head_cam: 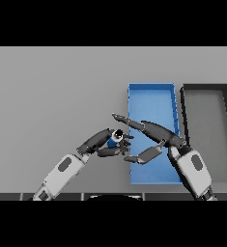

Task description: Pick up the blue pipe and place it into the blue bin.

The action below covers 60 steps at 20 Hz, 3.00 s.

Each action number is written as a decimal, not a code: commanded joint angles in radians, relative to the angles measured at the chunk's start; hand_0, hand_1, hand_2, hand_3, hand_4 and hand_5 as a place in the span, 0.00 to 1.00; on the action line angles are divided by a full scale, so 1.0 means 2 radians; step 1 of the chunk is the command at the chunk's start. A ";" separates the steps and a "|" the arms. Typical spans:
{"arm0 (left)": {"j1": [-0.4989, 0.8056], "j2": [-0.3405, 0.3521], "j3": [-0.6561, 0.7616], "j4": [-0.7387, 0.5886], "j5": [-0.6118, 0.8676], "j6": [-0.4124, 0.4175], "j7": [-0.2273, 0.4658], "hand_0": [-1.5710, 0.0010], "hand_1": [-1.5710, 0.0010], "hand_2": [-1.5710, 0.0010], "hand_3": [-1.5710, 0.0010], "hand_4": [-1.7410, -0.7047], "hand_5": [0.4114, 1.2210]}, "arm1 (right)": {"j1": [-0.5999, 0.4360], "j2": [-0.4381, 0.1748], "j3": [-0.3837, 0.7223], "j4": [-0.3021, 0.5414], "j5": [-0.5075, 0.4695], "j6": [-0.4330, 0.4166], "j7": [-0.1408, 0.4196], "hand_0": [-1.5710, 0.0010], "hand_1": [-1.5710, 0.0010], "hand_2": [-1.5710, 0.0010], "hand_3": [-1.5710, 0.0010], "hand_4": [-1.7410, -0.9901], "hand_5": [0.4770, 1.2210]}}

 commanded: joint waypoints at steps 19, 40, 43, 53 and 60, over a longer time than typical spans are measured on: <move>-0.014 0.004 -0.001 0.005 -0.028 -0.006 0.003 0.34 0.36 0.37 0.60 0.08 0.96 | -0.126 0.084 0.048 0.119 -0.022 0.041 0.049 0.36 0.35 0.35 0.47 0.27 0.17; -0.017 0.018 0.003 0.008 -0.042 -0.052 -0.020 0.84 0.87 0.86 0.94 0.76 0.68 | -0.087 0.140 0.022 0.089 0.024 0.064 0.034 0.00 0.00 0.00 0.00 0.34 0.99; -0.018 0.018 0.001 0.009 -0.054 -0.040 0.006 0.92 0.93 0.93 0.97 0.86 0.47 | -0.084 0.144 0.016 0.081 0.018 0.064 0.035 0.00 0.00 0.00 0.00 0.34 0.99; 0.002 0.015 0.008 0.009 -0.040 -0.026 0.048 0.99 0.99 0.99 1.00 0.83 0.22 | -0.085 0.168 -0.002 0.085 -0.026 0.047 0.079 0.00 0.00 0.00 0.00 0.33 1.00; 0.008 0.018 0.001 -0.004 -0.042 -0.027 0.061 1.00 1.00 1.00 1.00 0.85 0.13 | -0.176 0.140 -0.032 0.091 -0.192 -0.057 0.150 0.00 0.00 0.00 0.00 0.33 1.00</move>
